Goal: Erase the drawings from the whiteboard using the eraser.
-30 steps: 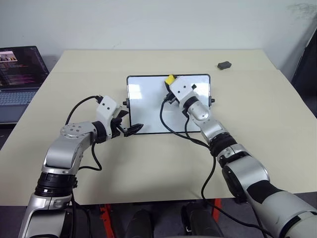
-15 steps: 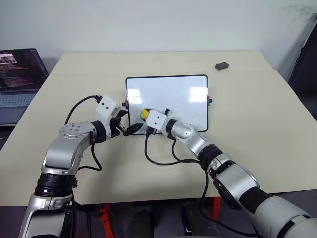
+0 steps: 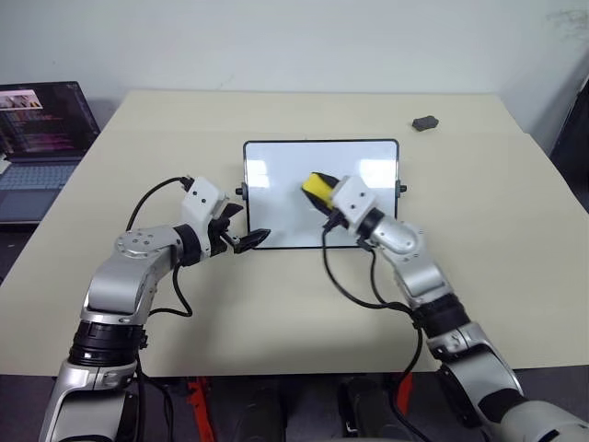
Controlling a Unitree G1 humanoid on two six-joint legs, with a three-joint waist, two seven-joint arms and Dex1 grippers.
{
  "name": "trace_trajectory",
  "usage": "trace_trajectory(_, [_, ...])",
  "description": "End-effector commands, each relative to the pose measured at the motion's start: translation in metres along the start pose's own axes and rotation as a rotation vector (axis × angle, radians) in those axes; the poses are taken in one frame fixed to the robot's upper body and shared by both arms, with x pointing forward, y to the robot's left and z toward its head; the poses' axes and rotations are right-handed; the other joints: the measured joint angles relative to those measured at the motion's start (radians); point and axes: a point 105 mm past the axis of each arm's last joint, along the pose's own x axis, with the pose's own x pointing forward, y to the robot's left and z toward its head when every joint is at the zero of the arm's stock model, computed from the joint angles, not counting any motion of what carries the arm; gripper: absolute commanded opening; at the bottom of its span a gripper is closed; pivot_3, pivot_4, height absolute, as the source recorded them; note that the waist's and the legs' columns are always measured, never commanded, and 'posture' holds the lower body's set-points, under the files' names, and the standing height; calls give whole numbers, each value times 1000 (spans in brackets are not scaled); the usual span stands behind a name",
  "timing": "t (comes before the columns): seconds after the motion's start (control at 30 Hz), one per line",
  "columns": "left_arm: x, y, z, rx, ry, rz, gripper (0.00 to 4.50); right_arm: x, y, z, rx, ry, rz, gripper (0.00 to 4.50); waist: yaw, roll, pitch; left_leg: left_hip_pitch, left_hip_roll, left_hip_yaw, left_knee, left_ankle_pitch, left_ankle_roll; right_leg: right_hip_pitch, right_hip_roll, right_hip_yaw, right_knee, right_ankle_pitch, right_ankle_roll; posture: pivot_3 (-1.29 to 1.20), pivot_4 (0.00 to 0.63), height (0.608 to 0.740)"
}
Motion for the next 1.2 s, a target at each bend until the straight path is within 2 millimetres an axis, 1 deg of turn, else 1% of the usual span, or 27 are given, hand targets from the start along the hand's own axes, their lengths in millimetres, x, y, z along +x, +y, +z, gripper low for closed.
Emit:
trace_trajectory(0.03, [2, -29, 24, 68, -63, -146, 4500, -27, -22, 25, 63, -1, -95, 1228, 5, 0, 0, 0, 0, 0, 0, 0, 0, 0, 0, 0, 0, 0, 0, 0, 150, 740])
trace_trajectory(0.1, [4, -43, 31, 90, -80, -223, 4500, -48, -21, 19, 89, 66, -117, 1228, 7, 0, 0, 1, 0, 1, 1, 0, 0, 0, 0, 1, 1, 0, 0, 0, 150, 740])
trace_trajectory(0.17, [5, -55, 41, 123, -104, -287, 4500, -74, -23, 12, 137, 127, -178, 1228, 12, 0, 0, 2, 0, 0, 0, 0, 0, 1, 0, 0, 2, 0, 0, 0, 150, 740])
trace_trajectory(0.27, [9, -66, 53, 160, -133, -356, 4500, -112, -32, -6, 197, 241, -327, 1228, 13, 0, 0, 2, 0, 0, 1, 0, 0, 2, 1, -1, 2, -1, 0, 0, 150, 740])
trace_trajectory(0.3, [10, -67, 55, 167, -137, -366, 4500, -119, -34, -10, 200, 270, -353, 1228, 13, 0, 0, 3, 0, 0, 1, 0, 0, 2, 1, 0, 2, -1, 1, 0, 150, 740])
trace_trajectory(0.37, [17, -79, 64, 195, -161, -427, 4500, -146, -46, -32, 223, 383, -506, 1228, 12, 0, 0, 4, -1, 2, 1, 0, 0, 3, 1, 1, 2, -1, 2, 0, 150, 740])
trace_trajectory(0.43, [25, -93, 72, 217, -194, -500, 4500, -163, -50, -47, 268, 449, -586, 1228, 13, 0, 0, 5, -1, 3, 1, 0, 0, 4, 1, 1, 2, -3, 5, 0, 150, 740])
trace_trajectory(0.5, [31, -104, 75, 236, -205, -565, 4500, -167, -51, -53, 296, 474, -611, 1228, 10, 0, 0, 5, -1, 3, 1, 0, 0, 4, 1, 2, 2, -3, 5, 0, 150, 740])
trace_trajectory(0.63, [43, -121, 71, 278, -190, -663, 4500, -175, -63, -70, 365, 525, -691, 1228, 4, 0, 0, 6, 0, 5, 1, 0, 0, 4, 3, 4, 2, -3, 4, 0, 150, 740])
trace_trajectory(0.77, [50, -131, 65, 288, -177, -708, 4500, -171, -72, -79, 387, 535, -683, 1228, 4, 1, 0, 6, 0, 5, 1, 0, 0, 4, 5, 4, 2, -2, 3, 0, 150, 740])
trace_trajectory(0.8, [51, -133, 62, 291, -173, -717, 4500, -173, -76, -82, 393, 543, -698, 1228, 5, 1, 0, 6, -1, 5, 1, 0, 1, 4, 7, 4, 2, -2, 2, 0, 150, 740])
trace_trajectory(0.93, [53, -139, 58, 296, -171, -736, 4500, -183, -86, -98, 437, 599, -739, 1228, 9, 1, 0, 5, -1, 5, 1, 0, 1, 4, 7, 4, 1, -1, 1, 0, 150, 740])
trace_trajectory(1.17, [54, -138, 55, 283, -169, -712, 4500, -186, -97, -104, 448, 614, -756, 1228, 9, 1, 0, 5, 0, 5, 1, 0, 1, 4, 7, 4, 2, -1, 1, 0, 150, 740])
trace_trajectory(1.2, [53, -137, 54, 281, -168, -708, 4500, -186, -99, -104, 450, 609, -763, 1578, 9, 1, 0, 5, 0, 5, 1, 0, 1, 4, 7, 4, 2, -1, 1, 0, 150, 740])
